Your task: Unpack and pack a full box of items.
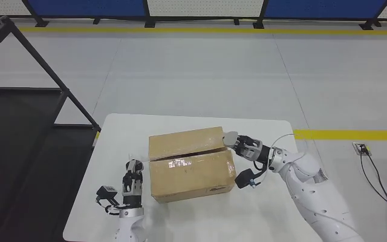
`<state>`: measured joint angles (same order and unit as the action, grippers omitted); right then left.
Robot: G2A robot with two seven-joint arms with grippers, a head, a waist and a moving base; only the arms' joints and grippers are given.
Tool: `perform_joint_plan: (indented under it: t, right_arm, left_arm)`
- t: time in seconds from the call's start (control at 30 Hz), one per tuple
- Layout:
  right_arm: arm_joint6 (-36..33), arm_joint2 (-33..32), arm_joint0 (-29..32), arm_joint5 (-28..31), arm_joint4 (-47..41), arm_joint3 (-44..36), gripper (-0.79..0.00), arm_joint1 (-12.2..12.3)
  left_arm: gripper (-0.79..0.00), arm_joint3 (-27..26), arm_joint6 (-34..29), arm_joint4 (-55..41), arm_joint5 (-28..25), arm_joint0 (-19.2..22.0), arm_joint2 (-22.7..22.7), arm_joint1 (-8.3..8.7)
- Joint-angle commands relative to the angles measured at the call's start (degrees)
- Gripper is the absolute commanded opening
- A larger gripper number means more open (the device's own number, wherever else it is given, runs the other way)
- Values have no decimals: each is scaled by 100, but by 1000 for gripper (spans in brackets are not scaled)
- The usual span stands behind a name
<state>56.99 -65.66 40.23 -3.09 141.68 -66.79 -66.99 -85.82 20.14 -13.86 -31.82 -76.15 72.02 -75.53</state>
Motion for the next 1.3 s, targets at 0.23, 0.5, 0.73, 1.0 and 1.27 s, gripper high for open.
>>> perform_joint_plan:
  t: [0.23,0.5,0.73,1.0,1.27]
  right_arm:
    - [-3,-16,98,150,83,-90,-785,65]
    - [-76,-73,180,92,21,-220,-785,108]
    - [-157,-85,206,174,7,-278,-785,140]
    - [-260,-52,193,24,-12,-261,-785,149]
    - [-275,-37,189,148,-59,-188,-785,174]
  left_arm:
    - [-785,212,-134,132,-108,2,-34,-77]
    - [-785,-13,-187,101,-185,-237,50,-121]
    - [-785,-50,-229,88,-46,-267,134,-160]
    - [-785,-32,-135,116,-32,-171,122,-236]
    - [-785,128,-241,186,102,-105,91,-295]
